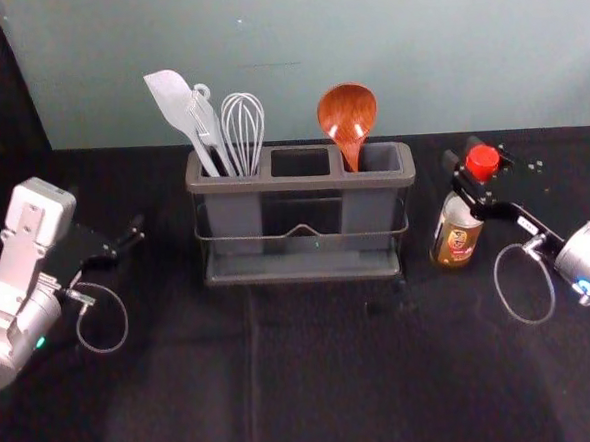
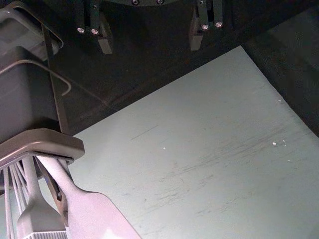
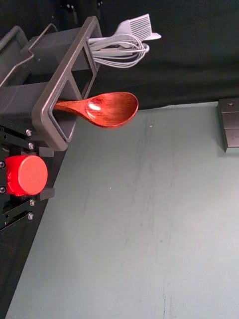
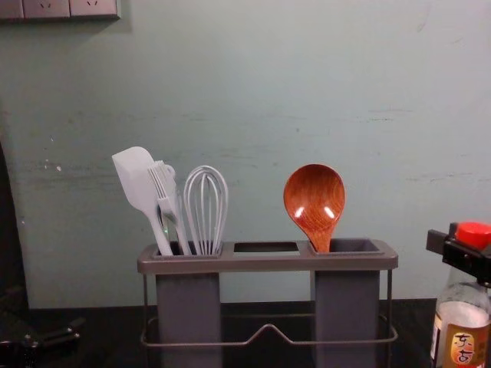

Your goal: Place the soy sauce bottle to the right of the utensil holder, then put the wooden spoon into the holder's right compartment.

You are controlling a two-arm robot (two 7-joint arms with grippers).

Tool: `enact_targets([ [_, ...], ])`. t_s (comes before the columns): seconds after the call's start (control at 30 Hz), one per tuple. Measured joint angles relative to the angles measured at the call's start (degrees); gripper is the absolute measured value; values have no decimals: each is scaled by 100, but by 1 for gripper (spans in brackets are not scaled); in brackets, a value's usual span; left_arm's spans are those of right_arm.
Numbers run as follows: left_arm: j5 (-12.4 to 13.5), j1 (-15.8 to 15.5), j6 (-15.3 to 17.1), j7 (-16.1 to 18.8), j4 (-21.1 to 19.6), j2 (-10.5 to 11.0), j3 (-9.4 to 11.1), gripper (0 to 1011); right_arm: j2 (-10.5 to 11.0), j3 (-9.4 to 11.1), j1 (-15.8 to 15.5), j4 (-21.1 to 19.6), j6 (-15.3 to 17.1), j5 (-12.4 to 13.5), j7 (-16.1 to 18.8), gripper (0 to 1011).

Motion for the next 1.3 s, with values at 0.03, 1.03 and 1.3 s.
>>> enact_targets([
  [0.03,0,0,0,0,0,0,0,1005,-4,-11,7,12,0,-11,1,375],
  [1.03,0,0,0,0,0,0,0,1005,-43,-87,51,180,-38,-32,41,403],
  [1.3,0,0,0,0,0,0,0,1005,-40,-83,47,174,-37,-32,39,660],
])
